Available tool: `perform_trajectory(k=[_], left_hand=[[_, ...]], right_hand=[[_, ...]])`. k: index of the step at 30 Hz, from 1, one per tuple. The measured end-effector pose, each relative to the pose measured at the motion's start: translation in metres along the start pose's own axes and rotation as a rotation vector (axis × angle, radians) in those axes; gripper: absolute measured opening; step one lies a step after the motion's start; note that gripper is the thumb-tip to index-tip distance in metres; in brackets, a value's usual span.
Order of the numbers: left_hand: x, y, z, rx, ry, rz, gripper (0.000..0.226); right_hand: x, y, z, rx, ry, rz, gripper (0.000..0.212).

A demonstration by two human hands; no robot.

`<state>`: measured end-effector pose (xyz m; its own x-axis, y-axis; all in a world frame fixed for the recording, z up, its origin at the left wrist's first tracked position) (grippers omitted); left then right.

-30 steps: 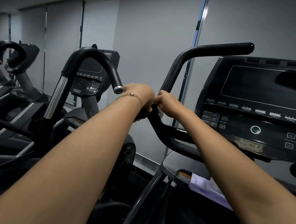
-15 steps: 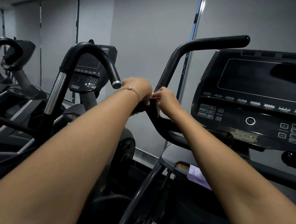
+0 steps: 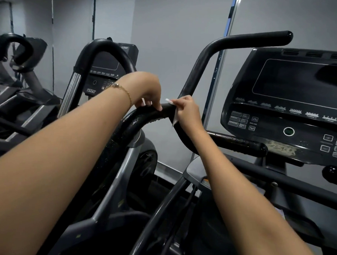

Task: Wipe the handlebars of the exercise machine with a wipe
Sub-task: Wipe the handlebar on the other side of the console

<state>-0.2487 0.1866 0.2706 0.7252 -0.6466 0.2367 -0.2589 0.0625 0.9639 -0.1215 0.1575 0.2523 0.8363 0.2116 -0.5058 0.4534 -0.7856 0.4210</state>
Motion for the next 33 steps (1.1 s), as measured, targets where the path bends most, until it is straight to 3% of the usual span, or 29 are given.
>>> perform_trajectory(k=[3,7,10,13,17,22,27,33], left_hand=[[0.003,-0.002,0.004,-0.007,-0.005,-0.032,0.039],[0.005,-0.001,0.007,0.009,-0.022,-0.083,0.04],[0.005,0.002,0.011,0.043,-0.025,-0.087,0.041],[0.004,0.006,0.017,0.102,-0.035,-0.053,0.04],[-0.007,0.012,0.018,0.192,-0.053,0.044,0.04],[-0.033,0.012,0.033,0.215,-0.036,0.142,0.032],[-0.039,0.009,0.044,0.215,-0.063,0.13,0.023],[-0.037,0.009,0.046,0.212,-0.061,0.166,0.022]], right_hand=[[0.003,-0.001,-0.007,-0.019,-0.083,0.066,0.029],[-0.026,-0.003,0.022,-0.033,0.094,-0.039,0.027],[-0.018,0.001,0.021,-0.028,0.048,-0.081,0.023],[-0.014,0.002,0.013,-0.017,-0.018,-0.063,0.024],[-0.039,-0.003,0.025,-0.098,0.111,-0.048,0.025],[-0.037,-0.003,0.009,-0.152,0.012,0.097,0.026],[-0.059,-0.008,0.027,-0.226,0.135,0.023,0.025],[-0.029,-0.01,-0.002,-0.321,-0.037,0.258,0.025]])
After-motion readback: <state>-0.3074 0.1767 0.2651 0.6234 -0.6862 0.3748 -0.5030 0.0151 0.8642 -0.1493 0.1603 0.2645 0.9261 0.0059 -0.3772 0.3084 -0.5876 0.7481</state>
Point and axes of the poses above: each hand's wrist, its own z-axis away from the middle knuckle, its own y-axis out of the back of the hand, x = y × z, the point moved 10 cm from there along -z, towards the middle knuckle, and after that the axes turned 7 degrees about -z, right-handed, at the moved point
